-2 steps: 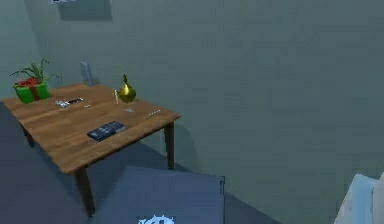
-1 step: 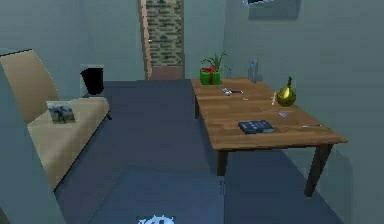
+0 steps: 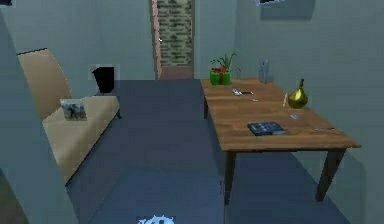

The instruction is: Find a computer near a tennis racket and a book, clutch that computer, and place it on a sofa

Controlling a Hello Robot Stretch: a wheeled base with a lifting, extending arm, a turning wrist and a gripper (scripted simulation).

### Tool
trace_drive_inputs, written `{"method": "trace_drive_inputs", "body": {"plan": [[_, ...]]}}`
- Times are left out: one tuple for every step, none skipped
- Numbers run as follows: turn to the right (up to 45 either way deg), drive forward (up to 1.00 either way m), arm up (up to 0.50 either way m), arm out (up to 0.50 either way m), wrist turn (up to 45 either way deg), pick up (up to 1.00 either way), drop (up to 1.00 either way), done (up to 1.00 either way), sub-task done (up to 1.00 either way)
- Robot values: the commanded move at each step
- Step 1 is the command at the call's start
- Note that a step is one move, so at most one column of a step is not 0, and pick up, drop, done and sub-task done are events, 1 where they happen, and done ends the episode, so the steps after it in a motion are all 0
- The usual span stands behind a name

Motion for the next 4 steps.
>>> {"method": "trace_drive_inputs", "body": {"plan": [[24.0,0.00,0.00,0.00,0.0,0.00,0.00,0.00,0.00],[0.0,0.15,0.00,0.00,0.0,0.00,0.00,0.00,0.00],[-18.0,0.00,0.00,0.00,0.0,0.00,0.00,0.00,0.00],[0.0,0.60,0.00,0.00,0.0,0.00,0.00,0.00,0.00]]}}
